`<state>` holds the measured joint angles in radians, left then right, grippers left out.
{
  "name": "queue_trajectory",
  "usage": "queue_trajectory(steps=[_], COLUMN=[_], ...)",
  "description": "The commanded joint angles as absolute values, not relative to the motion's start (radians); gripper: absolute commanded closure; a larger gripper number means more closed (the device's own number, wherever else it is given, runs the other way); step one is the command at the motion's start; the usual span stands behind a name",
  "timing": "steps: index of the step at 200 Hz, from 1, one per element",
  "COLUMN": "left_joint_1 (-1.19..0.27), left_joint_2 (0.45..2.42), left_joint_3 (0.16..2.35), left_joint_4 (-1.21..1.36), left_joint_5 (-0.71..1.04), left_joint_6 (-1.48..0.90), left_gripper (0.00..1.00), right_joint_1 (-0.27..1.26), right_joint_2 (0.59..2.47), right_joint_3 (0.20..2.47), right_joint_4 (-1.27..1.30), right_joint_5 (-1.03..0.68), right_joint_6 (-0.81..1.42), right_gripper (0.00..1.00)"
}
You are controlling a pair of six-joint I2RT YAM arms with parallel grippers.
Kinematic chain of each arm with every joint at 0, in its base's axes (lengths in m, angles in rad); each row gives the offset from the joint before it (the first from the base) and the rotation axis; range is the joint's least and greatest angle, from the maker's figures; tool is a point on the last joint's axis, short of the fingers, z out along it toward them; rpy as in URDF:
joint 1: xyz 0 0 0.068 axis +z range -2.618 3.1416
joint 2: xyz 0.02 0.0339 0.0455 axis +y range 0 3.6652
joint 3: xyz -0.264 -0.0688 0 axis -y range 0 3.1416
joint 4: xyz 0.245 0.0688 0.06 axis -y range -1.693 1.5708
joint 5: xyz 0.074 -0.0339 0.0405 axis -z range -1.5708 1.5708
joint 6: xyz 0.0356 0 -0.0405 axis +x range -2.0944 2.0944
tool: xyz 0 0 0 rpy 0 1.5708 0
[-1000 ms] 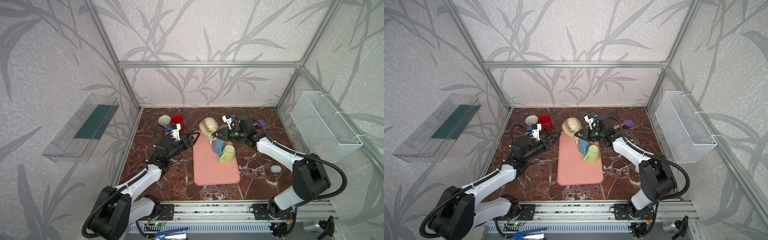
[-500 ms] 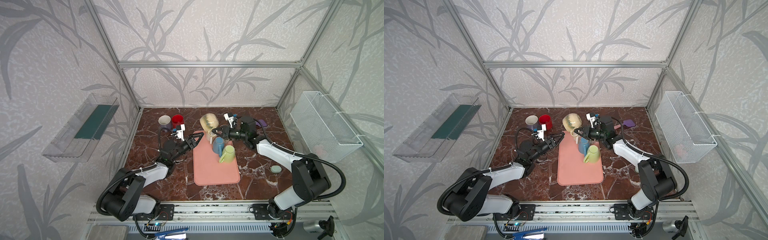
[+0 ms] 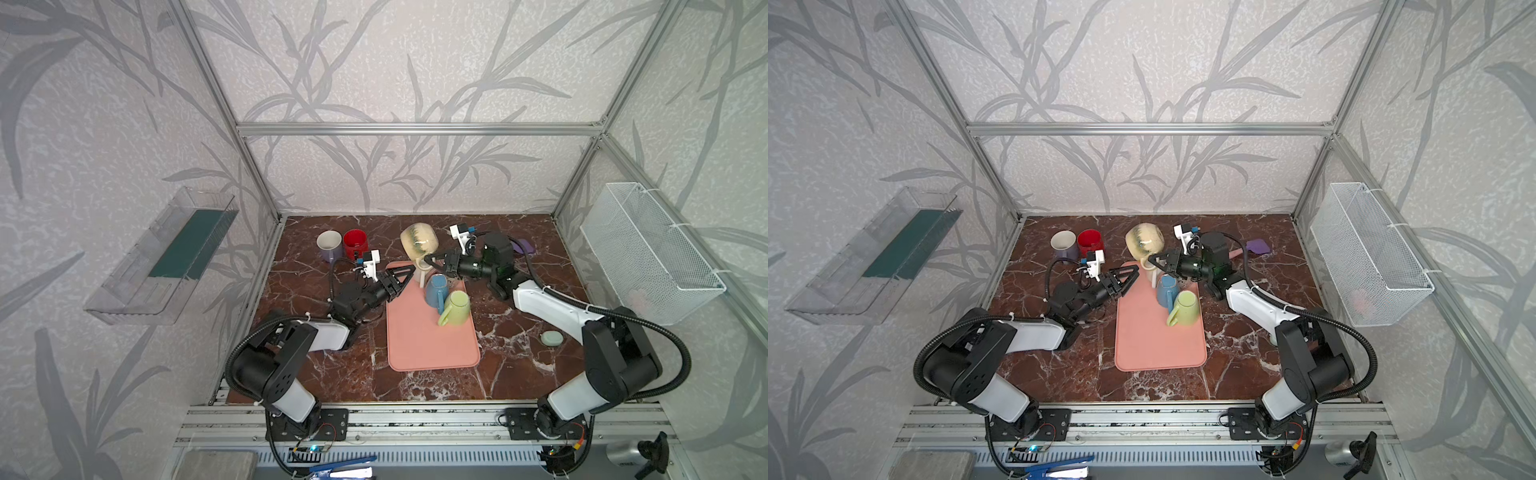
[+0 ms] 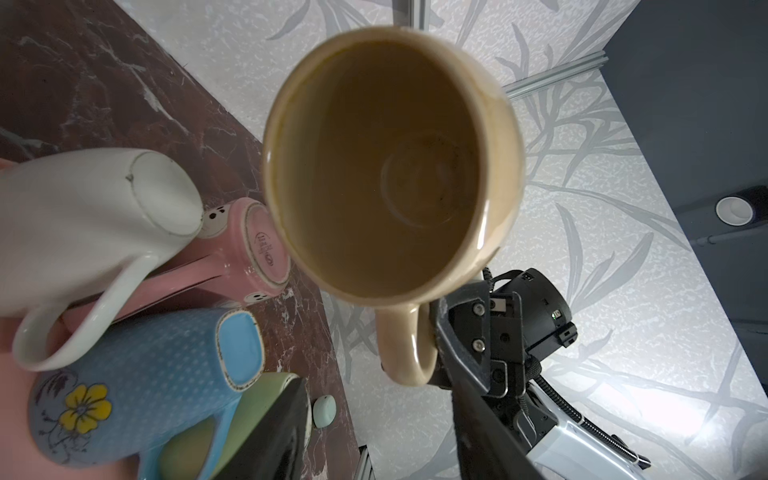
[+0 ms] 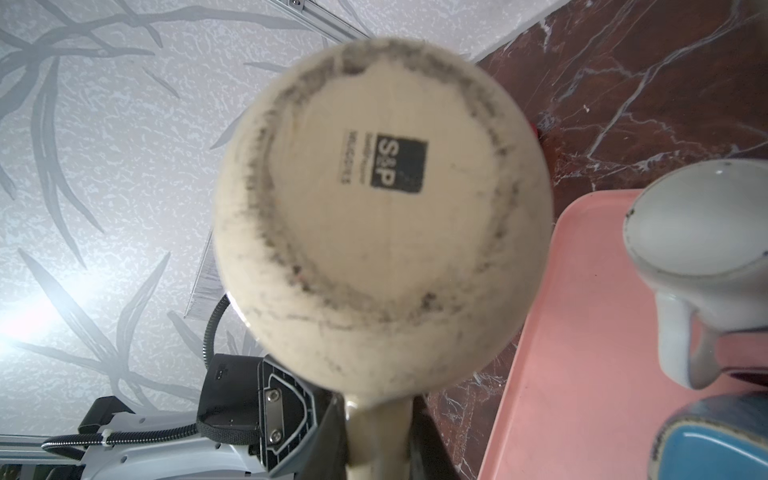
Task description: Turn the mug right side up
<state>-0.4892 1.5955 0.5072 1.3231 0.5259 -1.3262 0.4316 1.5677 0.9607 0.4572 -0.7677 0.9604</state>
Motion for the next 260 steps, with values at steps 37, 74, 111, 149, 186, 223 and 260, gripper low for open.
queue_trajectory(steps=[37,74,111,149,186,223,260], left_joint_1=[-0.509,-0.512,-0.516,-0.519,-0.526,-0.535,-0.550], left_joint_2=[1.644,1.668,1.687,1.703,1.712,1.718,1.730], left_joint_3=[0.588,0.593,0.619,0.647,0.657,0.660,0.662], left_joint_4=[1.413,1.412,1.412,1.410,1.410,1.406,1.408], left_joint_5=[0.555,0.549,0.553,0.561,0.561,0.557,0.555], left_joint_6=[-1.374,-1.372,-1.380,-1.389,-1.388,-1.385,-1.381], left_gripper=[0.50,0.54,0.58,0.66,0.74,0.74,0.85], right_joint_1=[0.431,0.434,0.451,0.465,0.471,0.477,0.485], right_joint_2=[1.522,1.534,1.556,1.577,1.586,1.595,1.609], right_joint_3=[0.965,0.951,0.941,0.915,0.899,0.885,0.877], right_joint_4=[0.637,0.692,0.726,0.795,0.812,0.835,0.860], right_joint_5=[-0.787,-0.798,-0.809,-0.815,-0.820,-0.821,-0.819], right_joint_6=[0.958,0.985,0.991,1.010,1.009,1.011,1.022], right_gripper=[1.00,1.00,1.00,1.00,1.00,1.00,1.00])
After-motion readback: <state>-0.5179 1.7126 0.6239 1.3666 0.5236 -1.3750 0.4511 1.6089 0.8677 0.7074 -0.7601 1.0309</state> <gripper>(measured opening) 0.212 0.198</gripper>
